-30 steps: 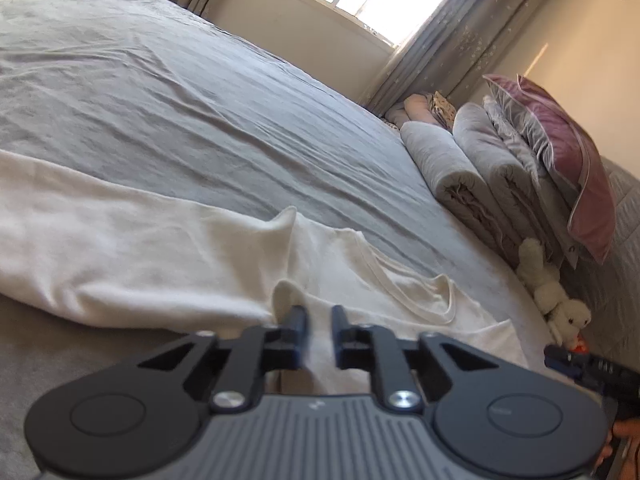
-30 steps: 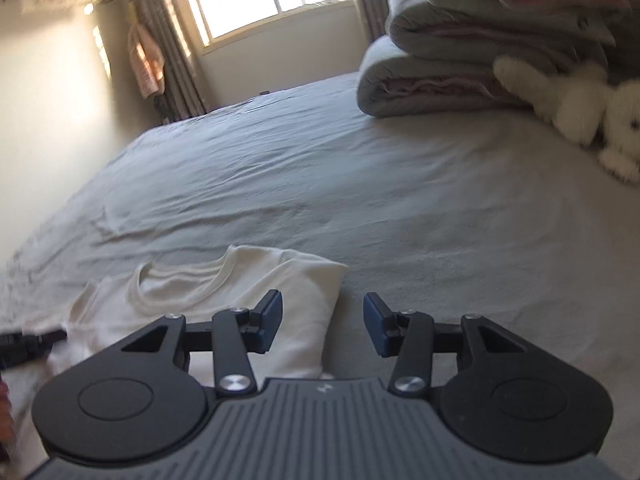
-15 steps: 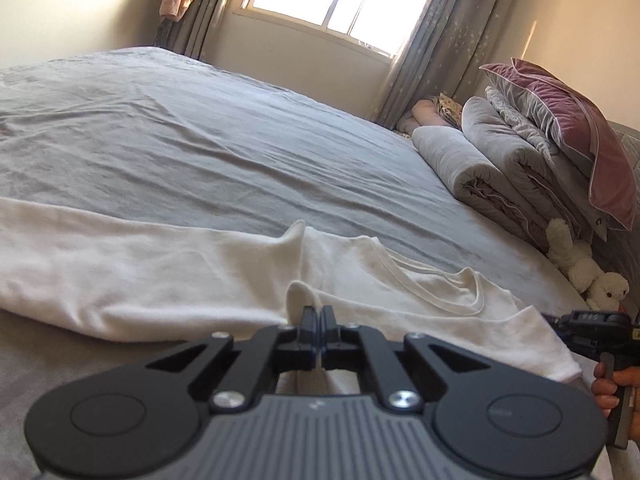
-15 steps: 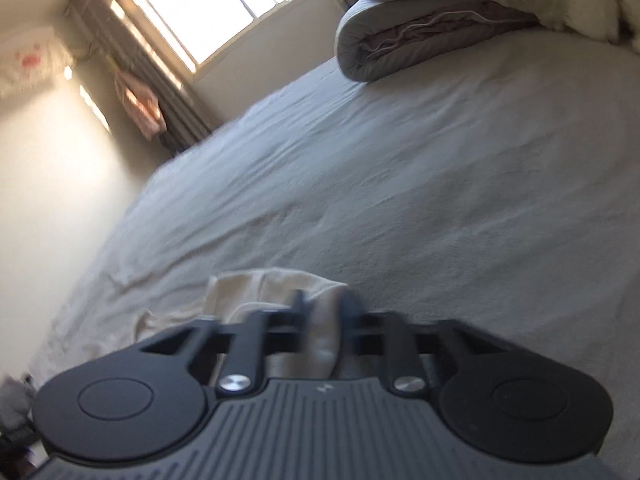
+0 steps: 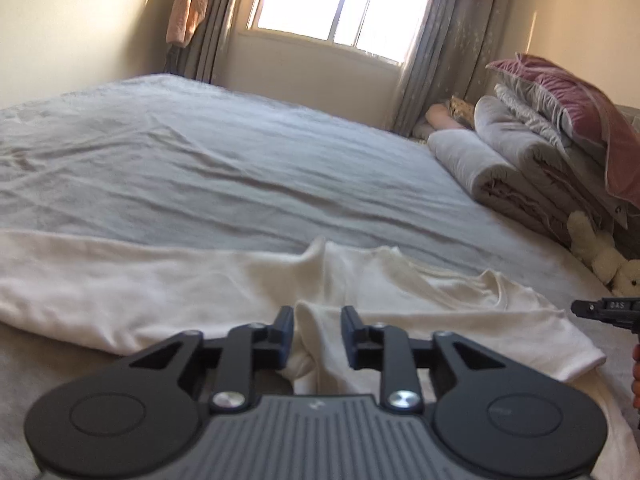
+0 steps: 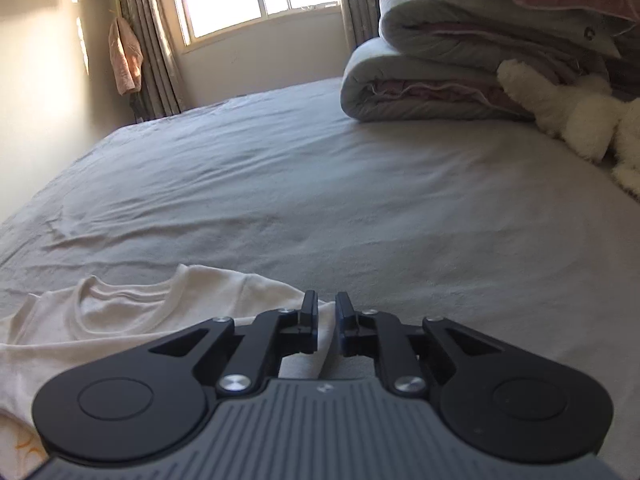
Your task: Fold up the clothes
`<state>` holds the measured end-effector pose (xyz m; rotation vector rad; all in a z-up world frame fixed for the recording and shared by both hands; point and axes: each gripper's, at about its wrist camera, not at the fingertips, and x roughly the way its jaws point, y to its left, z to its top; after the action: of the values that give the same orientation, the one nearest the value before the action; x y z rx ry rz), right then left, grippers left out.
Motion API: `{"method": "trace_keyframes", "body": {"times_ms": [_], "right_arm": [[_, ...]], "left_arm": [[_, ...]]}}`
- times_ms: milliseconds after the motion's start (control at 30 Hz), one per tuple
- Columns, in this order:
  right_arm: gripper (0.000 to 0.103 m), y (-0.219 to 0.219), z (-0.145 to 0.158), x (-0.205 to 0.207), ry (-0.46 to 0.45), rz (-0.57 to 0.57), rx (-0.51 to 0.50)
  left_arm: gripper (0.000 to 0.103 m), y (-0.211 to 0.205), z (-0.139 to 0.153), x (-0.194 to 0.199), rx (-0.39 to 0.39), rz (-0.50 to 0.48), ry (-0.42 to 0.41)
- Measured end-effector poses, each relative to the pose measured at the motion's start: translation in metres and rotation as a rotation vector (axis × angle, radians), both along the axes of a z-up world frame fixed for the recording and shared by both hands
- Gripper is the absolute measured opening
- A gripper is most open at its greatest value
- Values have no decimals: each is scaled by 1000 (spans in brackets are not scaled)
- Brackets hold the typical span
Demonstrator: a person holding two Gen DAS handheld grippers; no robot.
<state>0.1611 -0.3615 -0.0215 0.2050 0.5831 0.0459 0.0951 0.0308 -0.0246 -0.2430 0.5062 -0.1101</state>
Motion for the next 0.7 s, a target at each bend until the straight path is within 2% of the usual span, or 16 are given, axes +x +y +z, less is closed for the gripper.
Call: {"method": "trace_keyframes", "body": {"times_ms": [67, 167, 267, 333, 400, 467, 533, 567, 700], "right_arm": [[15, 4, 8, -13, -6, 19, 9], [15, 22, 14, -30, -6, 55, -43], [15, 41, 12, -43, 12, 89, -97], [15, 49, 5, -50, 28, 94, -127], [14, 54, -5, -52, 57, 92, -157], [10, 56, -12, -52, 84, 75, -164], [10, 59, -16, -52, 109, 57, -168], [17, 62, -10, -53, 114, 50, -165], [19, 76, 7, -64, 83, 41, -149]], "left_arm": [[28, 1, 4, -3, -17, -15, -17], [26, -2, 6, -5, -39, -67, -13], [26, -8, 3, -5, -42, -142, 16], [26, -13, -4, -1, -12, -172, 62], [25, -15, -14, 4, 10, -175, 116], [24, -14, -18, 6, -2, -171, 122], [24, -11, -19, 6, -19, -169, 125], [24, -10, -17, 5, -35, -164, 126], [28, -2, -11, 2, -100, -139, 134]]}}
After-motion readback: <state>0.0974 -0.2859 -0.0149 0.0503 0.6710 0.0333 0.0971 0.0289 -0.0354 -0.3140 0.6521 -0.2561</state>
